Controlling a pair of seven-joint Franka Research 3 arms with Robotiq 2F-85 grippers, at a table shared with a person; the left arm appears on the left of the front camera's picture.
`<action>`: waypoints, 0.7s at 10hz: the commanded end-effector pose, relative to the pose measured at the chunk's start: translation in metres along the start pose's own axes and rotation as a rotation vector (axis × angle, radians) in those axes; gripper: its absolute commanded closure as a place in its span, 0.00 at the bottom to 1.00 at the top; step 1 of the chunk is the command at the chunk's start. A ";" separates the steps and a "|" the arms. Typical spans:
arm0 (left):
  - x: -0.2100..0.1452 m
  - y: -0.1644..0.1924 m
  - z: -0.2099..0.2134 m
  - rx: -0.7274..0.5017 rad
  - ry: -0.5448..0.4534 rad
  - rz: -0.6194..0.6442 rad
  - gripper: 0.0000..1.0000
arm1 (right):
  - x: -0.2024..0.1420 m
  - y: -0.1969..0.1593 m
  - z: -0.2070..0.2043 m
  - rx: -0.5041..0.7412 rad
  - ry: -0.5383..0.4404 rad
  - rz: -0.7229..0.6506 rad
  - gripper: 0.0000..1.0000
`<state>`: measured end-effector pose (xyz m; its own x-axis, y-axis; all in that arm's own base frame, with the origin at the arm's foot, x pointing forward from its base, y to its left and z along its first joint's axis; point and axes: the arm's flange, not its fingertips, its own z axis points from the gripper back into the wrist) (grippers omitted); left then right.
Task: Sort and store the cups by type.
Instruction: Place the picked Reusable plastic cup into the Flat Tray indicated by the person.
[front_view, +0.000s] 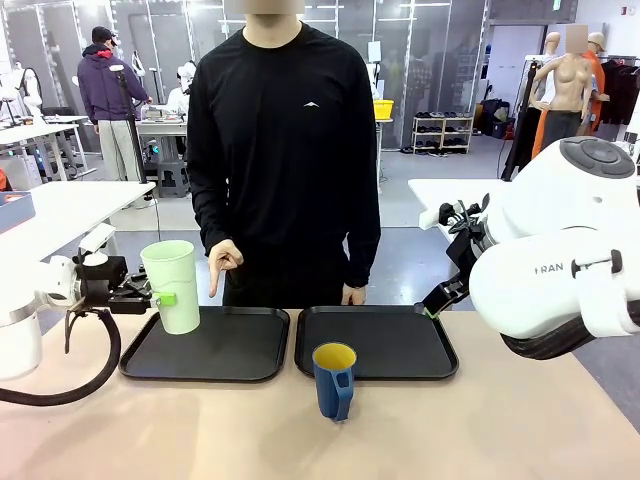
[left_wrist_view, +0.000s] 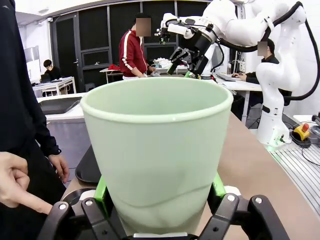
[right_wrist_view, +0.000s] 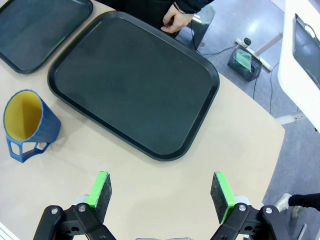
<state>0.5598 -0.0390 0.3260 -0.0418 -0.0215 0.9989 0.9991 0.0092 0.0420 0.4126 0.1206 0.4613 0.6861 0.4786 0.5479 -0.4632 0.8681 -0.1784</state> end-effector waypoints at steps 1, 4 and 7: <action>-0.008 0.015 0.006 0.002 0.003 0.013 0.15 | 0.000 -0.001 -0.001 0.002 0.001 -0.003 0.00; -0.031 0.037 0.016 -0.023 0.011 0.076 0.15 | 0.000 -0.001 -0.001 0.002 0.001 -0.003 0.00; -0.058 0.056 0.012 -0.010 0.017 0.122 0.15 | 0.000 -0.001 -0.001 0.002 0.001 -0.003 0.00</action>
<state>0.6040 -0.0233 0.2713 0.0507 -0.0457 0.9977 0.9986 0.0201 -0.0499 0.4126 0.1206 0.4613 0.6860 0.4786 0.5481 -0.4631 0.8682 -0.1784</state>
